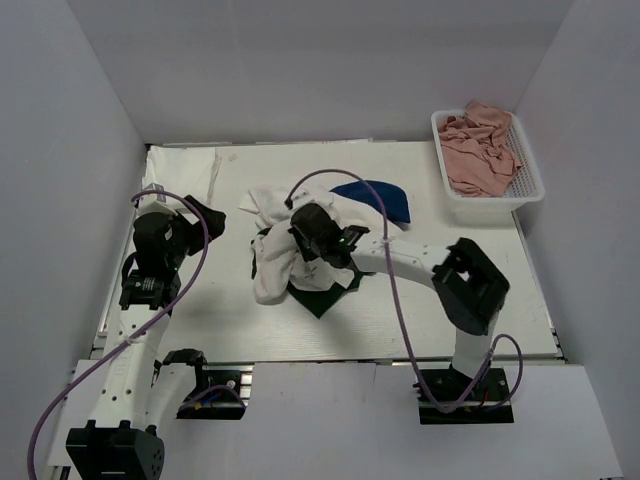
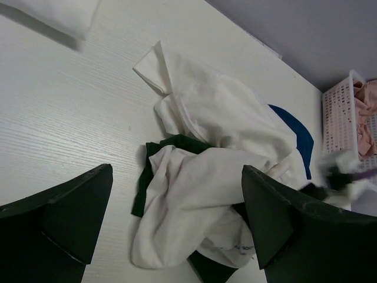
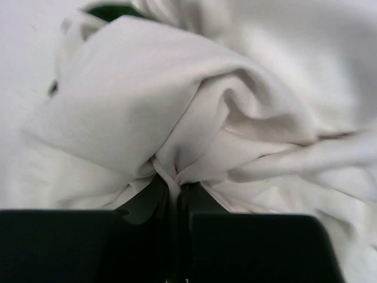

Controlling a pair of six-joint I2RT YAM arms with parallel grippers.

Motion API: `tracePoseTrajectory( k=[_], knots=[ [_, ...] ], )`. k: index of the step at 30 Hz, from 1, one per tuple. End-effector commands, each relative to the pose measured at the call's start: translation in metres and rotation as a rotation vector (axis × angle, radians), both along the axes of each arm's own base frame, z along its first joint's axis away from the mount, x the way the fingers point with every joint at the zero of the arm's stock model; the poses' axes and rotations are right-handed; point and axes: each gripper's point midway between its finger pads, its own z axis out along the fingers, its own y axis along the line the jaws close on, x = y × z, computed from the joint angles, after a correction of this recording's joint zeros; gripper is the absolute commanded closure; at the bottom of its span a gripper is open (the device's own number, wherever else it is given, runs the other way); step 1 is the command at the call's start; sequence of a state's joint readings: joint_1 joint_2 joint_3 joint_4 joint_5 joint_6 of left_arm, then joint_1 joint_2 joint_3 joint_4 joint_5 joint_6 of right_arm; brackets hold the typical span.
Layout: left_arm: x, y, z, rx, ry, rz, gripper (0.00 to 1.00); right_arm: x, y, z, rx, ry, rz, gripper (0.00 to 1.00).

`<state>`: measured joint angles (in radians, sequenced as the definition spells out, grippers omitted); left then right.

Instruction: Fold and stack the t-shirts

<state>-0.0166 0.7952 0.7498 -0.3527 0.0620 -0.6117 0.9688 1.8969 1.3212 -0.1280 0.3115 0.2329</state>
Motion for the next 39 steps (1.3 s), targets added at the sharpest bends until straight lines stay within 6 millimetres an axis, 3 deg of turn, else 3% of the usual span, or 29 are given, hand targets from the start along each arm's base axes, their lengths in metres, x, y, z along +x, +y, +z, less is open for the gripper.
tracePoseTrajectory(
  k=[1, 4, 5, 6, 7, 8, 9, 10, 11, 12, 13, 14, 15, 16, 17, 18, 19, 20, 21, 22, 24, 26, 29, 31, 32, 34, 36, 37, 39],
  knots=[
    [0.001, 0.002, 0.005, 0.001, -0.002, 0.018, 0.00, 0.022, -0.007, 0.140, 0.257, -0.253, -0.085, 1.00],
    [0.002, 0.002, 0.002, 0.001, 0.007, 0.018, 0.00, 0.026, -0.031, 0.203, 0.301, -0.378, -0.115, 1.00],
    [0.002, 0.002, 0.002, 0.001, 0.007, 0.018, 0.00, 0.028, -0.038, 0.215, 0.307, -0.400, -0.134, 1.00],
    [0.003, 0.002, 0.006, 0.001, -0.002, 0.018, 0.00, 0.031, -0.052, 0.243, 0.342, -0.444, -0.167, 1.00],
    [0.004, 0.002, 0.003, 0.001, 0.012, 0.018, 0.00, 0.036, -0.062, 0.253, 0.335, -0.477, -0.201, 1.00],
    [0.004, 0.002, 0.003, 0.001, 0.012, 0.018, 0.00, 0.050, -0.084, 0.263, 0.326, -0.508, -0.272, 1.00],
    [0.006, 0.004, 0.001, 0.005, 0.024, 0.027, 0.00, 0.053, -0.099, 0.291, 0.353, -0.558, -0.312, 1.00],
    [0.006, 0.004, 0.001, 0.005, 0.024, 0.027, 0.00, 0.059, -0.110, 0.296, 0.341, -0.577, -0.348, 1.00],
    [0.006, 0.004, 0.001, 0.005, 0.024, 0.027, 0.00, 0.074, -0.139, 0.308, 0.333, -0.607, -0.418, 1.00],
    [0.007, 0.004, -0.002, 0.005, 0.036, 0.027, 0.00, 0.077, -0.152, 0.335, 0.354, -0.657, -0.450, 1.00],
    [0.007, 0.004, -0.002, 0.005, 0.036, 0.027, 0.00, 0.081, -0.162, 0.346, 0.357, -0.680, -0.468, 1.00],
    [0.007, 0.004, -0.002, 0.005, 0.036, 0.027, 0.00, 0.094, -0.187, 0.354, 0.342, -0.705, -0.515, 1.00],
    [0.009, 0.006, -0.001, 0.017, 0.036, 0.032, 0.00, 0.096, -0.196, 0.385, 0.356, -0.762, -0.517, 1.00],
    [0.011, 0.006, -0.004, 0.018, 0.048, 0.032, 0.00, 0.103, -0.207, 0.388, 0.341, -0.762, -0.538, 1.00],
    [0.011, 0.006, -0.004, 0.018, 0.048, 0.032, 0.00, 0.101, -0.200, 0.402, 0.370, -0.757, -0.456, 1.00],
    [0.014, 0.009, -0.004, 0.018, 0.051, 0.043, 0.00, 0.102, -0.197, 0.403, 0.347, -0.757, -0.408, 1.00],
    [0.015, 0.009, -0.007, 0.018, 0.062, 0.043, 0.00, 0.101, -0.190, 0.407, 0.327, -0.750, -0.344, 1.00],
    [0.015, 0.011, -0.007, 0.022, 0.062, 0.054, 0.00, 0.092, -0.164, 0.401, 0.357, -0.704, -0.189, 1.00],
    [0.018, 0.014, -0.006, 0.028, 0.063, 0.067, 0.00, 0.090, -0.158, 0.395, 0.351, -0.676, -0.149, 1.00],
    [0.015, 0.015, -0.011, 0.033, 0.086, 0.076, 0.00, 0.090, -0.153, 0.408, 0.355, -0.695, -0.118, 1.00],
    [0.016, 0.021, -0.009, 0.045, 0.097, 0.103, 0.00, 0.106, -0.176, 0.410, 0.301, -0.695, -0.235, 1.00],
    [0.017, 0.021, -0.007, 0.044, 0.088, 0.103, 0.00, 0.108, -0.187, 0.441, 0.323, -0.766, -0.268, 1.00],
    [0.017, 0.018, -0.007, 0.047, 0.087, 0.085, 0.00, 0.121, -0.207, 0.463, 0.307, -0.827, -0.334, 1.00],
    [0.015, 0.024, -0.010, 0.068, 0.101, 0.121, 0.00, 0.129, -0.245, 0.492, 0.296, -0.934, -0.480, 1.00],
    [0.014, 0.024, -0.007, 0.067, 0.092, 0.121, 0.00, 0.130, -0.245, 0.491, 0.293, -0.932, -0.481, 1.00],
    [0.014, 0.024, -0.007, 0.067, 0.092, 0.121, 0.00, 0.136, -0.272, 0.507, 0.287, -1.008, -0.568, 1.00],
    [0.014, 0.026, -0.004, 0.071, 0.088, 0.131, 0.00, 0.143, -0.288, 0.510, 0.250, -1.043, -0.629, 1.00],
    [0.014, 0.028, -0.004, 0.076, 0.088, 0.144, 0.00, 0.148, -0.313, 0.520, 0.249, -1.099, -0.719, 1.00],
    [0.014, 0.030, -0.001, 0.081, 0.088, 0.155, 0.00, 0.165, -0.331, 0.514, 0.190, -1.125, -0.772, 1.00]
  ],
)
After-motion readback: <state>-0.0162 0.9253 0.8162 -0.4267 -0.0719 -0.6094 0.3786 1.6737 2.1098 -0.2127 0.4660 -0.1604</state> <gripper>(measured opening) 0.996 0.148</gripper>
